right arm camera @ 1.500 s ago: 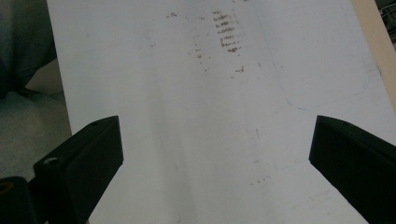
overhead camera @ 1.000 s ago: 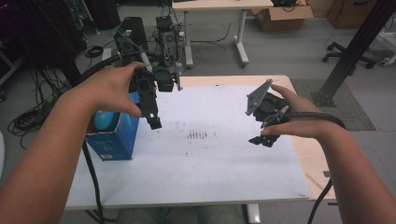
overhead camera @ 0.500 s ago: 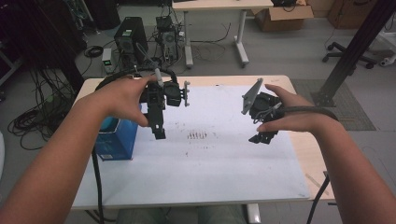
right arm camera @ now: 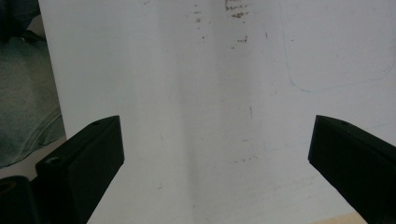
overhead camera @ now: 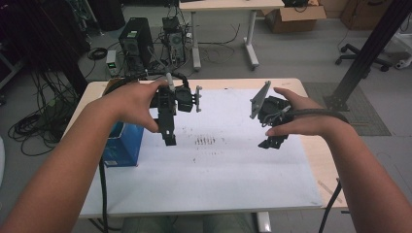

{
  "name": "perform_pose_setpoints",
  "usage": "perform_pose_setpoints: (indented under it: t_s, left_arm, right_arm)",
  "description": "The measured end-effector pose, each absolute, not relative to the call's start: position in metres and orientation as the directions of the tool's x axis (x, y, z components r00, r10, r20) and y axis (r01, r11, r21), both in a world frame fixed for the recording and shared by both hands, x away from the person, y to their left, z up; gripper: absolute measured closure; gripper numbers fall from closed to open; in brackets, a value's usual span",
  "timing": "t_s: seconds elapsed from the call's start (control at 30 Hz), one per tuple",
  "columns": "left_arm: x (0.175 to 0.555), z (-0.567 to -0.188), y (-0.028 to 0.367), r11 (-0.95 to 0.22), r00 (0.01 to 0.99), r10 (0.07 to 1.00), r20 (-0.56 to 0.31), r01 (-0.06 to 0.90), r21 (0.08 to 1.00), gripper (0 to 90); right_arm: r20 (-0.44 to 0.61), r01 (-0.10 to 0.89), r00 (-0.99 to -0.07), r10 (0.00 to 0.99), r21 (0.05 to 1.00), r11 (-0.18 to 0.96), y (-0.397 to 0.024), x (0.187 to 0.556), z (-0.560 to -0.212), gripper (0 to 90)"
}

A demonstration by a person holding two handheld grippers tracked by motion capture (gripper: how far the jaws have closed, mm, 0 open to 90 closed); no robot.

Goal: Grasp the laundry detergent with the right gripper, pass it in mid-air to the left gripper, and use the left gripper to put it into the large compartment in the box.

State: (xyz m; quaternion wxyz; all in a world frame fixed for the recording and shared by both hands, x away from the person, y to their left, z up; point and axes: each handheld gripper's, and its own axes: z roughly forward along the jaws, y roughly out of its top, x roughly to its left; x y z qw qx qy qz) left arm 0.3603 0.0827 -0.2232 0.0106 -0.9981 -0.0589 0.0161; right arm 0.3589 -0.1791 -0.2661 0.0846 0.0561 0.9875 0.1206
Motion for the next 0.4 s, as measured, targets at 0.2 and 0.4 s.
perform_pose_setpoints:
  t_s: [0.2, 0.4]
  left_arm:
    - [0.3603, -0.2209, 0.0824, -0.994, 0.993, 0.112, -0.033, 0.111, -0.009, 0.2]
    - [0.3591, -0.2196, 0.082, -0.993, 0.993, 0.116, -0.03, 0.116, -0.007, 0.2]
  right_arm:
    - [-0.15, 0.093, -0.98, 0.133, 0.248, 0.964, -0.1804, 0.3598, -0.2669, 3.6]
    - [-0.152, 0.094, -0.979, 0.134, 0.247, 0.964, -0.181, 0.36, -0.2667, 3.6]
